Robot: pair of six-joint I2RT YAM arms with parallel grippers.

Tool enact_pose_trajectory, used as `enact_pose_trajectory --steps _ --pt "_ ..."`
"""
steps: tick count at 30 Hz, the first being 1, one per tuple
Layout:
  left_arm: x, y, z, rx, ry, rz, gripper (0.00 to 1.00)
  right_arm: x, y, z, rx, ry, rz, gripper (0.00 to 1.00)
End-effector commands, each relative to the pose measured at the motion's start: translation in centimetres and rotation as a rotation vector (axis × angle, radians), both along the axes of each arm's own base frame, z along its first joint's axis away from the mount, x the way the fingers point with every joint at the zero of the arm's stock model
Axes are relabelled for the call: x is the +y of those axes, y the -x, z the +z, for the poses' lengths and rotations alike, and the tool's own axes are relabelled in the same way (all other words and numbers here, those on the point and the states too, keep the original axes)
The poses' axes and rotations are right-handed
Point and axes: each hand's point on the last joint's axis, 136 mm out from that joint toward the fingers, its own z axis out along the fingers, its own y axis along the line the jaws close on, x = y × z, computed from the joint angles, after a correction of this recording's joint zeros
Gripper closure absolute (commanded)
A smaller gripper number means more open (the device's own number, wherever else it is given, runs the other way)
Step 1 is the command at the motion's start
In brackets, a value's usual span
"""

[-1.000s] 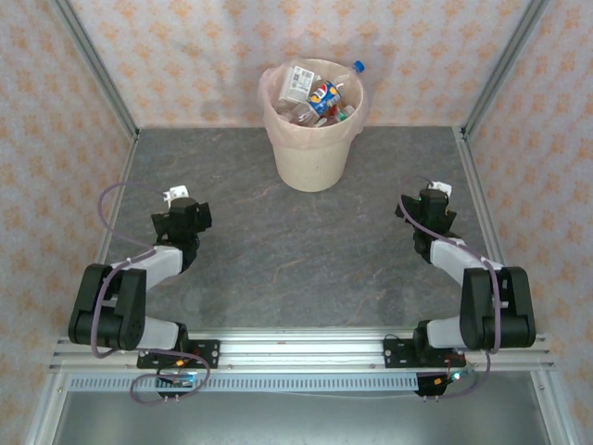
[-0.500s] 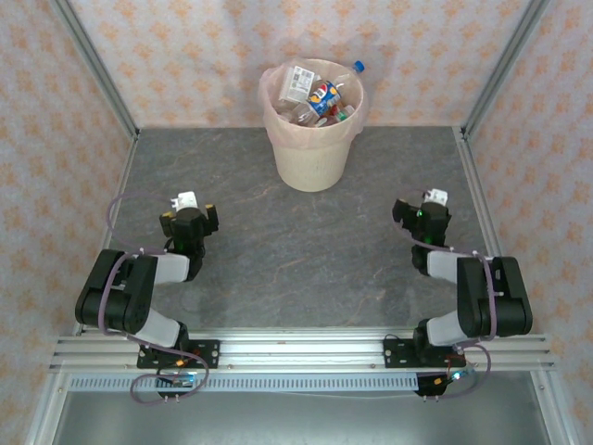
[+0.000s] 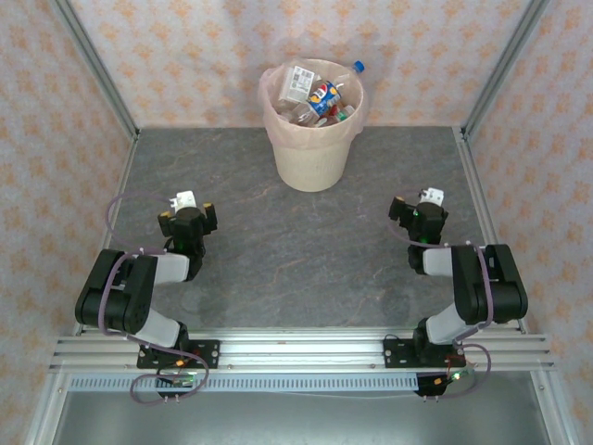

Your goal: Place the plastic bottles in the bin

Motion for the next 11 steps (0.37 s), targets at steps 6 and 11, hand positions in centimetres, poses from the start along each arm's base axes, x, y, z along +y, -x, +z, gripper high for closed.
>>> enact_pose_trajectory --steps 6,11 --pt "0.52 -0.59 1.59 -0.055 -0.018 0.033 0.00 -0.01 -0.02 0.08 0.008 0.025 0.000 0.01" --pt "0.51 -0.55 1.55 -0.054 -0.018 0.033 0.00 -0.02 0.05 0.09 0.006 0.025 0.000 0.01"
